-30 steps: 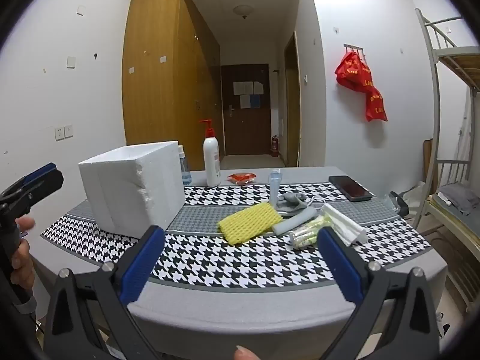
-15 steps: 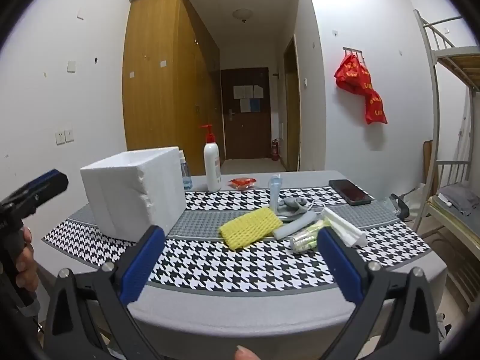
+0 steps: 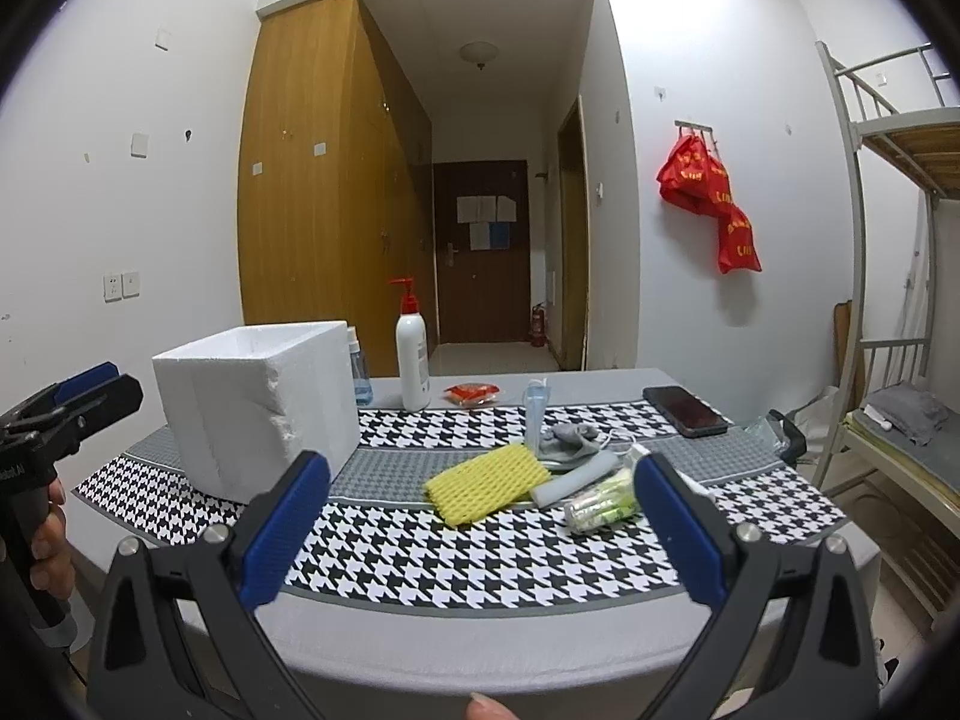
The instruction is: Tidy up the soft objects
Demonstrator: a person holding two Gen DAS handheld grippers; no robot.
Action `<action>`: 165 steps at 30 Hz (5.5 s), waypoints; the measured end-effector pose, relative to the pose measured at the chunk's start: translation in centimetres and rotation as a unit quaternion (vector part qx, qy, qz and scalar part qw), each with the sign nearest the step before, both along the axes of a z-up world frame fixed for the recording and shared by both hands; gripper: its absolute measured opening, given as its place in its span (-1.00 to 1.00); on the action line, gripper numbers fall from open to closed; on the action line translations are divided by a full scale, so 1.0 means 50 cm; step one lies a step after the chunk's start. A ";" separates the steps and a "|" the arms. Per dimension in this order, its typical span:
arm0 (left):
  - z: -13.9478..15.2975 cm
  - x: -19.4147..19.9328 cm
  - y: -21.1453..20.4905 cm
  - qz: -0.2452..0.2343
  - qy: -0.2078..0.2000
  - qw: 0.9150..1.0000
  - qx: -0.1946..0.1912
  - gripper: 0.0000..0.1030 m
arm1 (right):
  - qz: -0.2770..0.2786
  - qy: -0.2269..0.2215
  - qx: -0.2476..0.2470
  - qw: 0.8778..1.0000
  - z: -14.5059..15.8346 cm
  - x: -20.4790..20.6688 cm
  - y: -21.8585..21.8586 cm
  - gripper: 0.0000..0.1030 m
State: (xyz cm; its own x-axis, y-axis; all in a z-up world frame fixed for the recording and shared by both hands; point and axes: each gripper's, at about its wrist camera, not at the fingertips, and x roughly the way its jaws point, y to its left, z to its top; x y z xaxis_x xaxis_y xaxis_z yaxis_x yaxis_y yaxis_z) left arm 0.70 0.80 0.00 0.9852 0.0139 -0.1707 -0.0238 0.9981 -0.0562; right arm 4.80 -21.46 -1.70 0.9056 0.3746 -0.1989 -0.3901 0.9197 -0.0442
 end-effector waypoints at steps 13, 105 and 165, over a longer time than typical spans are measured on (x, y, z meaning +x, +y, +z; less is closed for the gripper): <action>-0.002 0.008 -0.001 -0.006 0.007 1.000 -0.007 0.98 | 0.001 -0.001 0.000 1.000 0.002 0.002 -0.003 0.99; -0.099 0.446 -0.177 -0.098 0.250 0.961 0.061 0.97 | -0.080 0.139 -0.020 0.987 -0.048 0.298 -0.149 0.99; -0.161 0.522 -0.140 -0.154 0.290 0.944 0.039 -0.39 | -0.063 0.286 -0.122 0.948 -0.158 0.497 -0.173 -0.49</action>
